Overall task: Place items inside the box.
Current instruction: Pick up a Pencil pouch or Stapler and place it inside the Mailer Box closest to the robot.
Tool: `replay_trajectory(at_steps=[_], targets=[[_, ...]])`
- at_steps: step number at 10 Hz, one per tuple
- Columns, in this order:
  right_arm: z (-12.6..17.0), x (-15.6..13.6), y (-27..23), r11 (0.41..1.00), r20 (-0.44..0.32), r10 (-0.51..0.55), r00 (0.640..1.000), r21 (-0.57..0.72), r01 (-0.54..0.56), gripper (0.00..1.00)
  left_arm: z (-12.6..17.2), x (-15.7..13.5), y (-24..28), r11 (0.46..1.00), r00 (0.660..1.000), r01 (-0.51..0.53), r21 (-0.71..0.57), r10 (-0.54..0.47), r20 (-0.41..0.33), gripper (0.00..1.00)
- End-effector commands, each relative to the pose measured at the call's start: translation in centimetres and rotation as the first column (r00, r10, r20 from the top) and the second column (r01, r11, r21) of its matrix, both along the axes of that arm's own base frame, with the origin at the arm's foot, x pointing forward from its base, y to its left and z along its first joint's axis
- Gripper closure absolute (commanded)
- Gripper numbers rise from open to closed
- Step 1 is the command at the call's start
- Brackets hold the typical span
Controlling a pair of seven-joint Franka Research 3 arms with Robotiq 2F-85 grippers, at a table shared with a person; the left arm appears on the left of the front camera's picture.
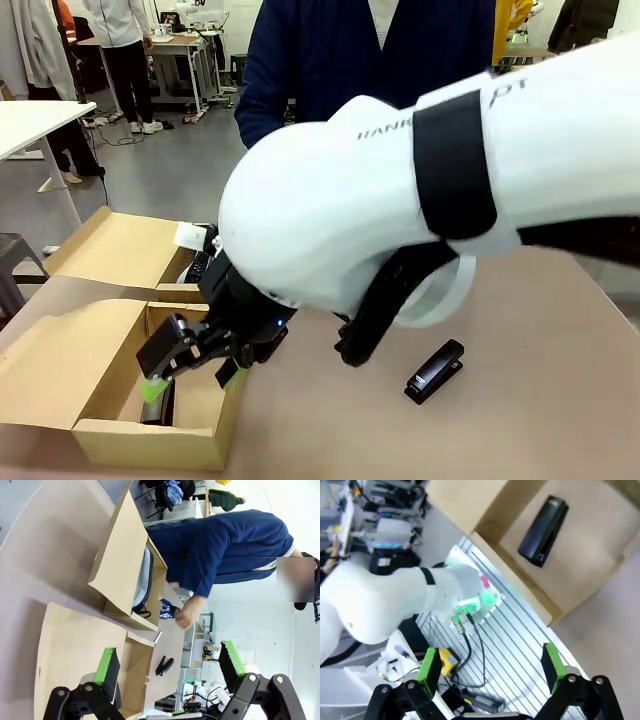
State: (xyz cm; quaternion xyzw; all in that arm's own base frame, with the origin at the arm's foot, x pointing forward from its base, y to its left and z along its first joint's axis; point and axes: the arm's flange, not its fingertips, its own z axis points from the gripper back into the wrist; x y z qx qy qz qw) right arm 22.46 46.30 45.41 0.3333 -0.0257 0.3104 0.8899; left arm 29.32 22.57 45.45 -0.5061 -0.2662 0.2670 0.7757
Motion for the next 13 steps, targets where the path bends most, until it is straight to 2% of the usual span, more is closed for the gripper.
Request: replay_trajectory(at_steps=[1, 2, 3, 4, 5, 6, 8, 9, 11, 13], targets=[[3.1, 1.0, -3.5, 0.992, -0.007, 0.046, 0.999, 0.12, -0.045, 0.0, 0.0, 0.0, 0.0, 1.0, 1.0, 0.009, 0.004, -0.009, 0.021, 0.0], [4.4, 0.3, -5.9, 0.992, -0.068, 0.033, 0.997, 0.128, -0.024, 0.0, 0.0, 0.0, 0.0, 1.0, 1.0, 0.009, 0.004, -0.009, 0.021, 0.0], [4.8, -0.7, -7.7, 0.994, -0.087, -0.012, 0.996, 0.105, 0.021, 0.0, 0.0, 0.0, 0.0, 1.0, 1.0, 0.009, 0.004, -0.009, 0.021, 0.0], [4.3, -1.4, -7.8, 0.988, -0.108, 0.002, 0.994, 0.153, 0.015, 0.0, 0.0, 0.0, 0.0, 1.0, 1.0, 0.009, 0.004, -0.009, 0.021, 0.0], [3.9, -1.8, -7.2, 0.991, -0.092, 0.021, 0.996, 0.136, -0.008, 0.0, 0.0, 0.0, 0.0, 1.0, 1.0, 0.009, 0.004, -0.009, 0.021, 0.0], [4.2, -2.2, -6.5, 0.979, -0.052, 0.071, 0.996, 0.194, -0.06, 0.0, 0.0, 0.0, 0.0, 1.0, 1.0, 0.009, 0.004, -0.009, 0.021, 0.0], [4.3, -3.0, -4.5, 0.932, 0.014, 0.243, 0.97, 0.274, -0.238, 0.0, 0.0, 0.0, 0.0, 1.0, 1.0, 0.009, 0.004, -0.009, 0.021, 0.0], [4.1, -2.7, -4.7, 0.944, -0.012, 0.231, 0.973, 0.246, -0.221, 0.0, 0.0, 0.0, 0.0, 1.0, 1.0, 0.009, 0.004, -0.009, 0.021, 0.0], [4.7, -1.7, -7.3, 0.956, -0.003, 0.12, 0.993, 0.27, -0.115, 0.0, 0.0, 0.0, 0.0, 1.0, 1.0, 0.009, 0.004, -0.009, 0.021, 0.0], [7.4, -1.9, -13.8, 0.938, 0.078, -0.04, 0.996, 0.347, 0.011, 0.0, 0.0, 0.0, 0.0, 1.0, 1.0, 0.009, 0.004, -0.009, 0.021, 0.0]])
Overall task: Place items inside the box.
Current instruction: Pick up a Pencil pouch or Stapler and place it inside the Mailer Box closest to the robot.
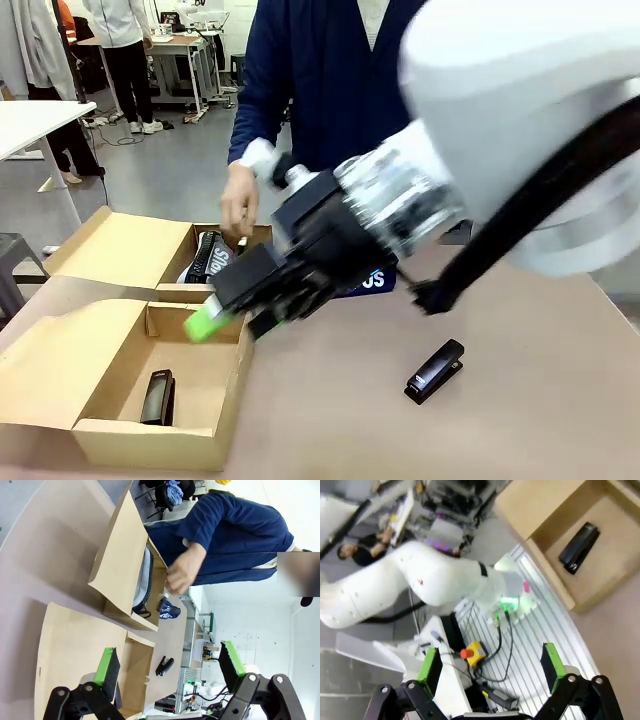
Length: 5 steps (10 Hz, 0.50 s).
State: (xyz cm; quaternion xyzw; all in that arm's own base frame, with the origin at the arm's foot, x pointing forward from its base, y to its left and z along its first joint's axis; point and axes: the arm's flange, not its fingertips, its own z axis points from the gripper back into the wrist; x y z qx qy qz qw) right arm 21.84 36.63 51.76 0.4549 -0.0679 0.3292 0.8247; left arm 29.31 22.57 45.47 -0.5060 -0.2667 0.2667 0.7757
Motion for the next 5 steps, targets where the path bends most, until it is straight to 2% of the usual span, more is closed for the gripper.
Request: replay_trajectory(at_steps=[1, 2, 3, 4, 5], targets=[[2.8, -1.6, -9.5, 0.969, 0.054, -0.193, 0.98, 0.168, 0.182, 0.0, 0.0, 0.0, 0.0, 1.0, 1.0, 0.009, 0.003, -0.009, 0.02, 0.0], [3.9, -2.2, -15.4, 0.918, -0.009, -0.302, 0.953, 0.268, 0.293, 0.0, 0.0, 0.0, 0.0, 1.0, 1.0, 0.009, 0.003, -0.009, 0.02, 0.0], [3.9, -3.0, -22.0, 0.824, -0.13, -0.409, 0.903, 0.373, 0.427, 0.0, 0.0, 0.0, 0.0, 1.0, 1.0, 0.009, 0.003, -0.009, 0.02, 0.0], [2.9, -3.8, -27.6, 0.708, -0.249, -0.521, 0.817, 0.409, 0.576, 0.0, 0.0, 0.0, 0.0, 1.0, 1.0, 0.009, 0.003, -0.009, 0.02, 0.0], [1.2, -4.7, -32.4, 0.631, -0.313, -0.55, 0.774, 0.452, 0.631, 0.0, 0.0, 0.0, 0.0, 1.0, 1.0, 0.009, 0.003, -0.009, 0.02, 0.0]])
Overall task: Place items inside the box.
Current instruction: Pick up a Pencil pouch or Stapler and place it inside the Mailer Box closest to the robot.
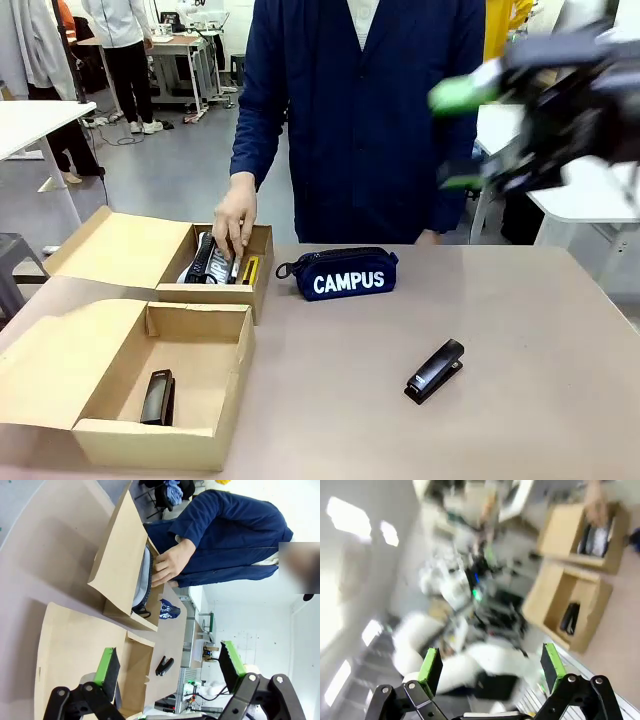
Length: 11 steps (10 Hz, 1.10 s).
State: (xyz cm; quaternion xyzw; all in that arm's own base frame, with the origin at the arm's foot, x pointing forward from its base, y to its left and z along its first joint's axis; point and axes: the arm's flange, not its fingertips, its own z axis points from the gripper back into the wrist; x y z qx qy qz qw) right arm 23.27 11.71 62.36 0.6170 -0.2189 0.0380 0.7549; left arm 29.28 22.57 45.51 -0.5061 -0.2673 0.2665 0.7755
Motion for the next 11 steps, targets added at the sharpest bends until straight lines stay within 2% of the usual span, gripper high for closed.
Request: replay_trajectory(at_steps=[1, 2, 3, 4, 5, 6, 7, 8, 9, 10, 11], targets=[[-11.9, -7.1, -11.3, 0.974, -0.108, -0.163, 0.981, 0.139, 0.177, 0.0, -0.1, 0.0, 0.0, 1.0, 1.0, 0.009, 0.003, -0.009, 0.019, 0.0], [-14.1, -8.1, -13.4, 0.969, -0.166, -0.14, 0.976, 0.178, 0.17, 0.0, -0.1, 0.0, 0.0, 1.0, 1.0, 0.009, 0.003, -0.009, 0.019, 0.0], [-17.1, -9.4, -14.7, 0.987, -0.236, -0.086, 0.968, 0.115, 0.115, 0.0, -0.1, 0.0, 0.0, 1.0, 1.0, 0.009, 0.003, -0.009, 0.019, 0.0], [-19.0, -10.5, -14.6, 0.999, -0.304, 0.015, 0.953, 0.043, -0.002, 0.0, -0.1, 0.0, 0.0, 1.0, 1.0, 0.009, 0.003, -0.009, 0.019, 0.0], [-20.5, -11.3, -13.7, 0.989, -0.388, 0.13, 0.912, -0.009, -0.145, 0.0, -0.1, 0.0, 0.0, 1.0, 1.0, 0.009, 0.003, -0.009, 0.019, 0.0], [-21.8, -11.9, -12.2, 0.953, -0.513, 0.246, 0.823, -0.029, -0.303, 0.0, -0.1, 0.0, 0.0, 1.0, 1.0, 0.009, 0.003, -0.009, 0.019, 0.0], [-23.3, -12.1, -11.0, 0.923, -0.716, 0.228, 0.659, -0.057, -0.381, 0.0, -0.1, 0.0, 0.0, 1.0, 1.0, 0.009, 0.003, -0.009, 0.019, 0.0], [-24.1, -11.6, -9.7, 0.912, -0.769, 0.135, 0.625, -0.151, -0.383, 0.0, -0.1, 0.0, 0.0, 1.0, 1.0, 0.009, 0.003, -0.009, 0.019, 0.0], [-24.7, -10.7, -8.2, 0.864, -0.787, 0.126, 0.604, -0.213, -0.457, 0.0, -0.1, 0.0, 0.0, 1.0, 1.0, 0.009, 0.003, -0.009, 0.019, 0.0], [-25.0, -9.1, -5.9, 0.815, -0.757, -0.006, 0.653, -0.382, -0.436, 0.0, -0.1, 0.0, 0.0, 1.0, 1.0, 0.009, 0.003, -0.009, 0.019, 0.0], [-15.4, -5.6, -19.1, 0.93, -0.781, 0.184, 0.596, -0.059, -0.363, 0.0, -0.1, 0.0, 0.0, 1.0, 1.0, 0.009, 0.003, -0.009, 0.019, 0.0]])
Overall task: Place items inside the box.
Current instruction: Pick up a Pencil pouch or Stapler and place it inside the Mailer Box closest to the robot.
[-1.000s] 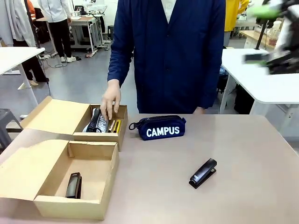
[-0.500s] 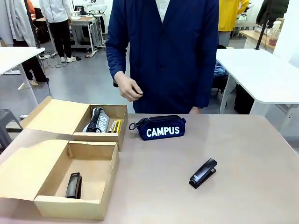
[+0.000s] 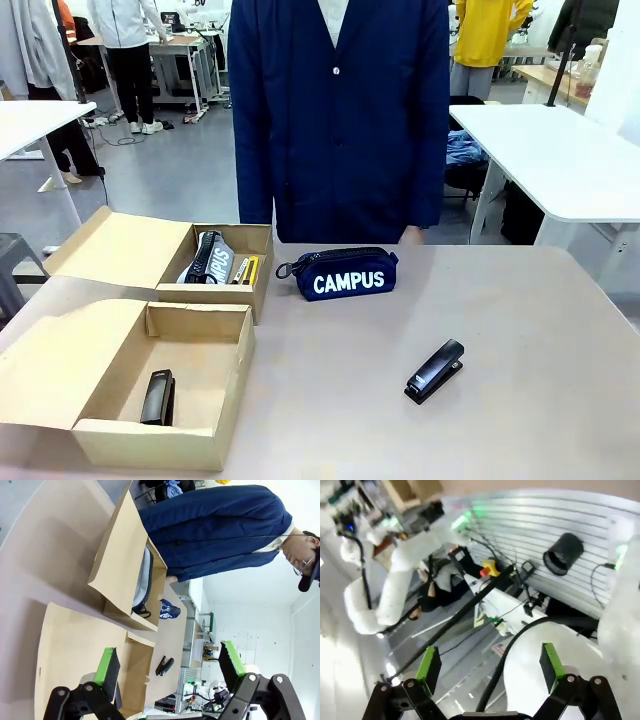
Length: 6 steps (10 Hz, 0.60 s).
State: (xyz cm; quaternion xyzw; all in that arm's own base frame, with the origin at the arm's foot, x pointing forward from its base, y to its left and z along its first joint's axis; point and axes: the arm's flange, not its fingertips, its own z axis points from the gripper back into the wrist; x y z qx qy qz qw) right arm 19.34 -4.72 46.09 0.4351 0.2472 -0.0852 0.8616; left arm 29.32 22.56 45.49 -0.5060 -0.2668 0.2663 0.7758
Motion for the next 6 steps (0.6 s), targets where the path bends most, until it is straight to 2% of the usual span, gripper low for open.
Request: replay_trajectory(at_steps=[1, 6], targets=[[0.83, -1.68, -2.65, 0.983, 0.027, -0.074, 0.997, 0.171, 0.068, 0.0, -0.03, -0.04, 0.02, 1.0, 1.0, 0.008, 0.003, -0.008, 0.02, 0.0], [0.83, -1.68, -2.65, 0.983, 0.027, -0.074, 0.997, 0.171, 0.068, 0.0, -0.03, -0.04, 0.02, 1.0, 1.0, 0.008, 0.003, -0.008, 0.02, 0.0]])
